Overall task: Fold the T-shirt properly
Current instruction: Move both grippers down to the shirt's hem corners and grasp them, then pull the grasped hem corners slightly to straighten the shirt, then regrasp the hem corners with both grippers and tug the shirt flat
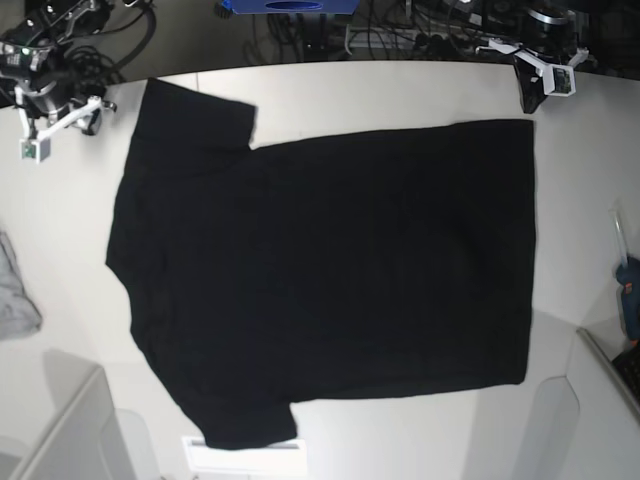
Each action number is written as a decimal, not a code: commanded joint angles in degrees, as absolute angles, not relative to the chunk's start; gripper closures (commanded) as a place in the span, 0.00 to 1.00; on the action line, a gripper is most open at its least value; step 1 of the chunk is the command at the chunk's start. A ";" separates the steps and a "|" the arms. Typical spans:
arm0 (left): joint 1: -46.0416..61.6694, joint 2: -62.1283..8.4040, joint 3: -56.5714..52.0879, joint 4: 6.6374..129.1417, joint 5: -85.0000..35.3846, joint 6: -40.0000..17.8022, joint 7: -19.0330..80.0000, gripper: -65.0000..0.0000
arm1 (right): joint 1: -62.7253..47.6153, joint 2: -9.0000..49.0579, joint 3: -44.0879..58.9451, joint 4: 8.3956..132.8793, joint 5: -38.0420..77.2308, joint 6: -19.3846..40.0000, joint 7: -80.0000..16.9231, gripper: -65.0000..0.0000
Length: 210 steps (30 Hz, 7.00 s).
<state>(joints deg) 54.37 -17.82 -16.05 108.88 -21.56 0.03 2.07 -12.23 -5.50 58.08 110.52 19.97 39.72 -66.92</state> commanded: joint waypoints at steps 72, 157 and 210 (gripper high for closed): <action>27.38 -8.22 -35.56 86.90 -47.69 -24.40 36.97 0.53 | -12.62 -1.89 48.13 89.45 35.91 40.00 -69.76 1.00; 28.88 -9.71 -34.95 103.87 -41.54 -18.77 41.80 1.00 | -0.40 -3.82 42.33 102.81 30.90 35.03 -76.88 1.00; 15.78 -7.87 -38.29 98.15 -41.19 -11.91 49.45 1.00 | 13.76 -1.36 37.41 88.84 30.99 29.85 -74.15 1.00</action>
<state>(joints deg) 16.12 -7.14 -37.85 97.25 -40.49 -11.88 50.41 12.34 -2.09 37.43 87.90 29.74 29.95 -75.48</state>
